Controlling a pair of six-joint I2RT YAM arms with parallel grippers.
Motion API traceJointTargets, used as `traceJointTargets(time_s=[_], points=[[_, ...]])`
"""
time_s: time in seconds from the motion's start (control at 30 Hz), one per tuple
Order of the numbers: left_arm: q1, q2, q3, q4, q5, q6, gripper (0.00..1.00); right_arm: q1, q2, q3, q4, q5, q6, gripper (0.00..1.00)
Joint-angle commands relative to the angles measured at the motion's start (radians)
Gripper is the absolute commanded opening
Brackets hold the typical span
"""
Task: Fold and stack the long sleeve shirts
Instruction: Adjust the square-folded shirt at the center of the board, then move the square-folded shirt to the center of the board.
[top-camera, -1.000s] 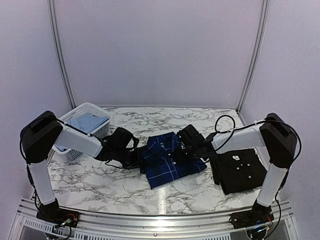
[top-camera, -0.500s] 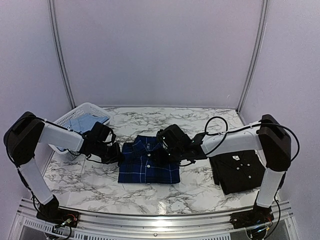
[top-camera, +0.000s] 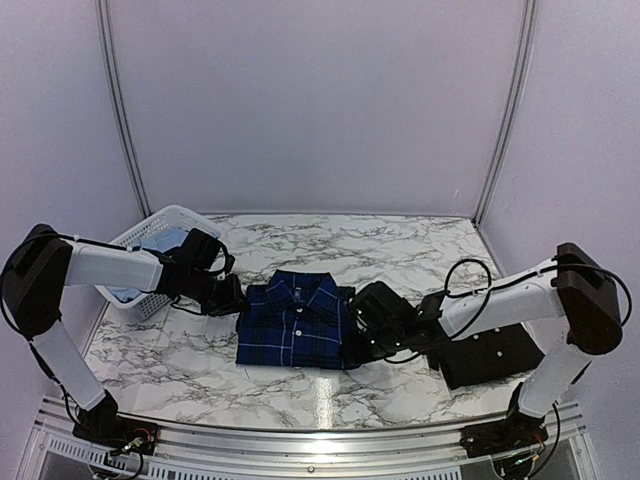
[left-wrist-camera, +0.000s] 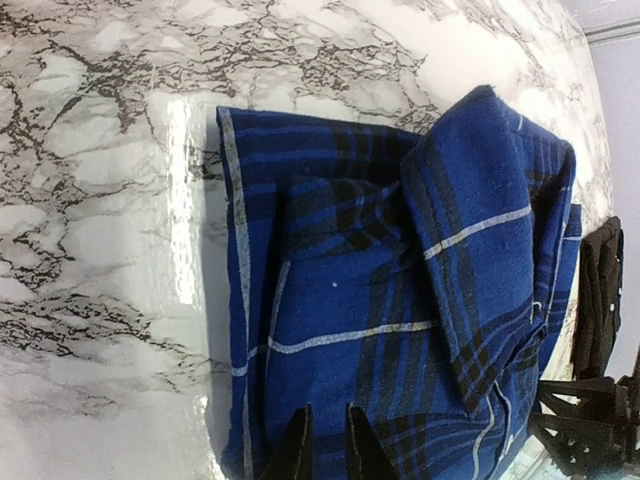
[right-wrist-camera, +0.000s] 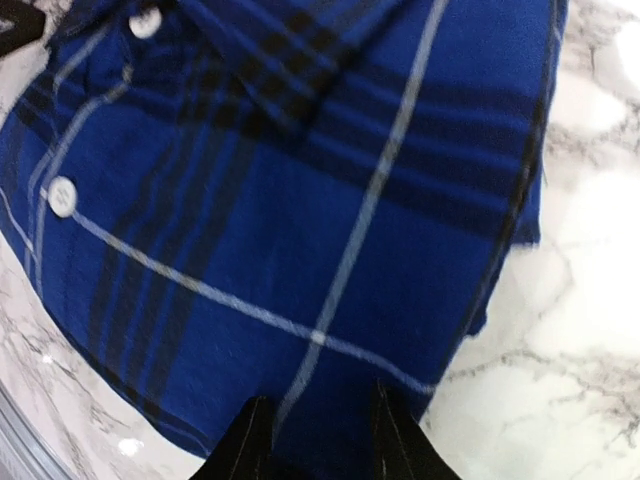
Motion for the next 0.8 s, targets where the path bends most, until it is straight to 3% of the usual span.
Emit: traceJointTargets(time_s=[0.0, 0.17, 0.4, 0.6, 0.77], points=[[0.002, -0.030, 0.040, -0.058, 0.016, 0.032, 0.16, 0.013, -0.029, -0.040, -0.028, -0.003, 0.043, 0.32], [0.005, -0.049, 0.027, -0.085, 0.002, 0.047, 0.23, 0.006, -0.087, 0.011, -0.136, 0.093, 0.045, 0.33], [0.019, -0.122, -0.040, -0.092, 0.008, 0.063, 0.36, -0.095, -0.170, 0.060, -0.403, 0.276, 0.069, 0.47], [0.022, -0.160, -0.054, -0.096, 0.024, 0.066, 0.40, -0.121, -0.213, 0.057, -0.636, 0.424, 0.160, 0.48], [0.022, -0.161, -0.044, -0.098, 0.041, 0.073, 0.40, -0.120, -0.230, 0.037, -0.733, 0.468, 0.228, 0.49]])
